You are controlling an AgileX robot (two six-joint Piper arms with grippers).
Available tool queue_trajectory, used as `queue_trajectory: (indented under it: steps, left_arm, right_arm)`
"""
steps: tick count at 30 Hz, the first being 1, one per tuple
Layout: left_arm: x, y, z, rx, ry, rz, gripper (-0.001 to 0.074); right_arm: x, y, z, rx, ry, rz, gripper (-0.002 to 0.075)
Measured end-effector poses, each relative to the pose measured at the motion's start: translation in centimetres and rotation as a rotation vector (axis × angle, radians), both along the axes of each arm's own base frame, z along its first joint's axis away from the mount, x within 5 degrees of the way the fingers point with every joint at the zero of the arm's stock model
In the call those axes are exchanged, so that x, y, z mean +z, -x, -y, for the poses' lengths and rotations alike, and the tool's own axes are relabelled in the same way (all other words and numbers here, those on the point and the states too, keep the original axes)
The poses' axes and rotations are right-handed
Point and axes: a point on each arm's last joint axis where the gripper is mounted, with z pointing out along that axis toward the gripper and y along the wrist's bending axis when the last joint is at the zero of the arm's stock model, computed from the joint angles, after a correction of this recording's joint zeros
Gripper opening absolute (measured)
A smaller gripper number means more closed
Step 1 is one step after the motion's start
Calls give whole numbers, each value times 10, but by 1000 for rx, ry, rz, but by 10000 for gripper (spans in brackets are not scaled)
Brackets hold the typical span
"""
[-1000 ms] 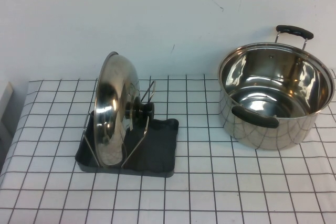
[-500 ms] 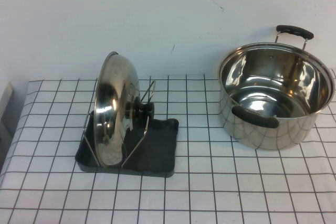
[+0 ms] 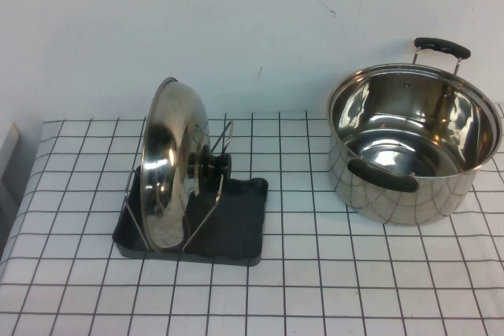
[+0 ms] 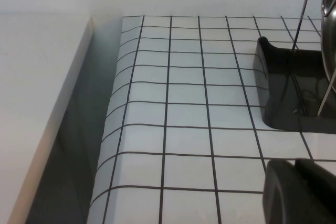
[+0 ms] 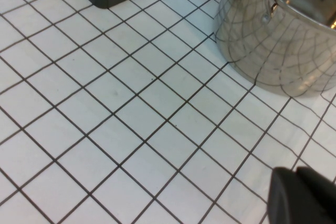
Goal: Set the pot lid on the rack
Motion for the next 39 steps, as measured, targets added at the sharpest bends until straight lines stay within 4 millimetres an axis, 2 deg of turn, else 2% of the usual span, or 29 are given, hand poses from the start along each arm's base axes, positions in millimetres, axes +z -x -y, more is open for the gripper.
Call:
queue_trajectory:
  steps: [19, 25, 31, 39]
  left_arm:
    - [0, 0, 0, 2, 7, -2, -2]
    - [0, 0, 0, 2, 7, -2, -2]
    - [0, 0, 0, 2, 7, -2, -2]
    - [0, 0, 0, 2, 8, -2, -2]
  right_arm:
    - [0, 0, 0, 0, -1, 2, -1]
    - [-3, -5, 3, -71, -27, 86, -1]
    - [-33, -4, 18, -316, -41, 198, -1]
    - [-82, -8, 29, -539, -58, 187, -1]
